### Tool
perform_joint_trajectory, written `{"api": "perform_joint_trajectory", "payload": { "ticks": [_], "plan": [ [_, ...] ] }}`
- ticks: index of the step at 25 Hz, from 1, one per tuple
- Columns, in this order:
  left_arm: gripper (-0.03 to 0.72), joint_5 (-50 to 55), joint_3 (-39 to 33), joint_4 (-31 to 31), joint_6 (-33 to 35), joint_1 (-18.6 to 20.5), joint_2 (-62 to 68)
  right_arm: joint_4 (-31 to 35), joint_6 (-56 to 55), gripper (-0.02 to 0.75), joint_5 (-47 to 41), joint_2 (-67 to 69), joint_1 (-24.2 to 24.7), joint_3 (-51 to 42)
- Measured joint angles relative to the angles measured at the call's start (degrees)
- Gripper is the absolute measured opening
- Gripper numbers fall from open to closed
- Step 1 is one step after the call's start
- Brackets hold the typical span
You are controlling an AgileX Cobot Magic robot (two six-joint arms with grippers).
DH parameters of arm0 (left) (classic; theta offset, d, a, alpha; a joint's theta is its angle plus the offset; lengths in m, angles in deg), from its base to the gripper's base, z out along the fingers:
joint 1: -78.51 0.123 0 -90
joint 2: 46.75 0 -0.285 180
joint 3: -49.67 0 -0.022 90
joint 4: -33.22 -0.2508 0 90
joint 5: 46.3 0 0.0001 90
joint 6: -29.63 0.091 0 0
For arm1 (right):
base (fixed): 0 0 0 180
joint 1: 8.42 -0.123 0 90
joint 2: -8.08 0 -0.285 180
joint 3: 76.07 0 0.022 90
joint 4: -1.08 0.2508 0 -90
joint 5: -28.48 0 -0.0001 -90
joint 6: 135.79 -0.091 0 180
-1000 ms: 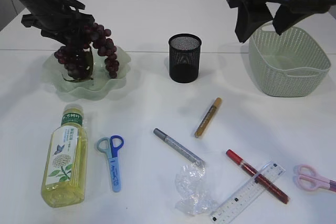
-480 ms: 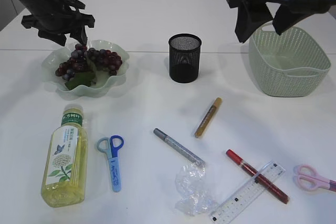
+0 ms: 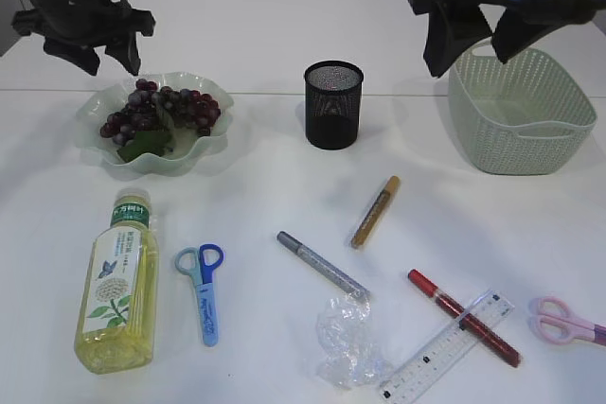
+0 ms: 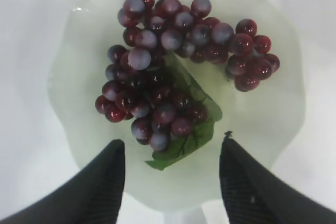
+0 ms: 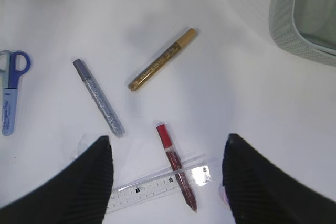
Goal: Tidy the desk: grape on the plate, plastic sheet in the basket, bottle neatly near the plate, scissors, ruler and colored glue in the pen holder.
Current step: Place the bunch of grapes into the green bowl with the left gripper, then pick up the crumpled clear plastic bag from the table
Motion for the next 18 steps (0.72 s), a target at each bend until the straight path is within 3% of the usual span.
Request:
{"api": "perform_joint_trajectory", "payload": {
  "ticks": [8,18],
  "plan": [
    [0.422,9.88,0.03,-0.38,0.12,0.0,-3.37,0.14,0.0,0.51,0.0,0.0,0.0,0.0],
    [0.422,15.57,0.03,-0.61,0.86,0.0,-8.43,5.18,0.0,0.51,0.0,0.0,0.0,-3.38]
  ]
}}
